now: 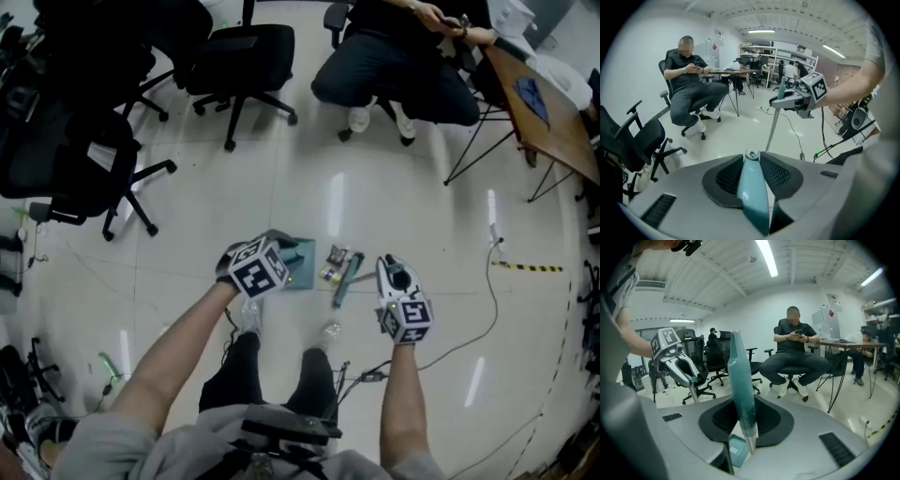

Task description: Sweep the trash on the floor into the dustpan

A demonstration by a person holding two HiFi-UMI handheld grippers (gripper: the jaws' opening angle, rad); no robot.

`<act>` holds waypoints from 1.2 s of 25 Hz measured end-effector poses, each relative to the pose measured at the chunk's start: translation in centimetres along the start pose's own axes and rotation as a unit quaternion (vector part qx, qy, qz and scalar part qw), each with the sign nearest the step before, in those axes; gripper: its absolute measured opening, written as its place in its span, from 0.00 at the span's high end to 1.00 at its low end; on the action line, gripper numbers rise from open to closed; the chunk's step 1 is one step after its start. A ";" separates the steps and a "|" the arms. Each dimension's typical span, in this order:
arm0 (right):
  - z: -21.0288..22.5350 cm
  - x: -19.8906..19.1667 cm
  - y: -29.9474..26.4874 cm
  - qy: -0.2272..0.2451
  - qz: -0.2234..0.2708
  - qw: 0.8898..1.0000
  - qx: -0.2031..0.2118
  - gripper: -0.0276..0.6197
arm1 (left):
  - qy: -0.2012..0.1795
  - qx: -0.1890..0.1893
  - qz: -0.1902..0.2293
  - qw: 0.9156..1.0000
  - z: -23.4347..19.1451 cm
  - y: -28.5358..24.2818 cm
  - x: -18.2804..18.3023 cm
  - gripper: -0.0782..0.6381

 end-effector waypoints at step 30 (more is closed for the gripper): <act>-7.6 12.2 0.2 -0.001 0.066 0.987 0.146 0.85 | 0.117 0.049 -0.010 0.992 0.9 3.6 -5.6 0.72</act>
Point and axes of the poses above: the fingertips, and each gripper's own axes: y backward along the fingers, z to its right, x out of its top, the point moved 2 cm from there along y, backward along the fingers, and after that the axes turned 10 degrees about -y, right-handed, at the moved point
